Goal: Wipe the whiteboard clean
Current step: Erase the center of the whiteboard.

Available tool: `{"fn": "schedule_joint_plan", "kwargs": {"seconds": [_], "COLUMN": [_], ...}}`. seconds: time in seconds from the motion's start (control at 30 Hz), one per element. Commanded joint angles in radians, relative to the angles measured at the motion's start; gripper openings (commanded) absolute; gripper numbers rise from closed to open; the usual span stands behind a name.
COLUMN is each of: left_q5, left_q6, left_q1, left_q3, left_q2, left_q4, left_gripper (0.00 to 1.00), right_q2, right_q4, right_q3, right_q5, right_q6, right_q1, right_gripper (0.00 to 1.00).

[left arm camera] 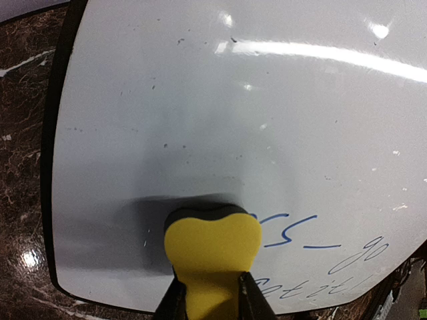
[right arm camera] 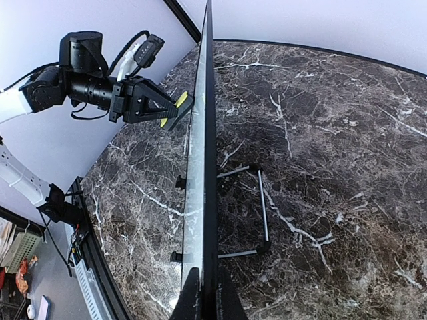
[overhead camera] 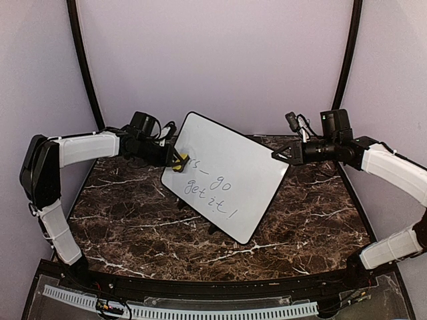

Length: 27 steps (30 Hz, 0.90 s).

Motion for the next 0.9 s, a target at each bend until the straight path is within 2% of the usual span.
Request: {"fn": "schedule_joint_plan", "kwargs": {"seconds": [0.0, 0.1, 0.3, 0.43, 0.53, 0.87], "left_q5": [-0.013, -0.011, -0.012, -0.021, -0.026, -0.013], "left_q6": [0.011, 0.01, 0.003, 0.007, 0.012, 0.015], "left_q1": [-0.006, -0.006, -0.006, -0.006, -0.006, -0.007], "left_q3": [0.048, 0.026, -0.122, -0.15, -0.125, 0.113], "left_q2": [0.025, 0.014, -0.066, -0.081, -0.075, 0.029], "left_q4": [0.022, 0.01, 0.024, 0.025, 0.023, -0.002], "left_gripper": [0.04, 0.03, 0.04, 0.04, 0.04, 0.04], "right_q2": [0.005, 0.01, 0.022, 0.026, 0.024, 0.009], "right_q4": [0.034, 0.035, 0.036, 0.038, 0.036, 0.036], "right_q3": [0.017, 0.019, 0.024, 0.025, 0.025, 0.017], "right_q5": [-0.038, -0.039, -0.044, -0.046, -0.047, -0.042], "right_q6": [-0.106, -0.107, -0.109, -0.109, -0.109, -0.108], "right_q1": [0.029, 0.029, 0.029, 0.029, 0.029, 0.033], "right_gripper": [0.0, 0.0, 0.0, 0.0, 0.0, 0.0]}}
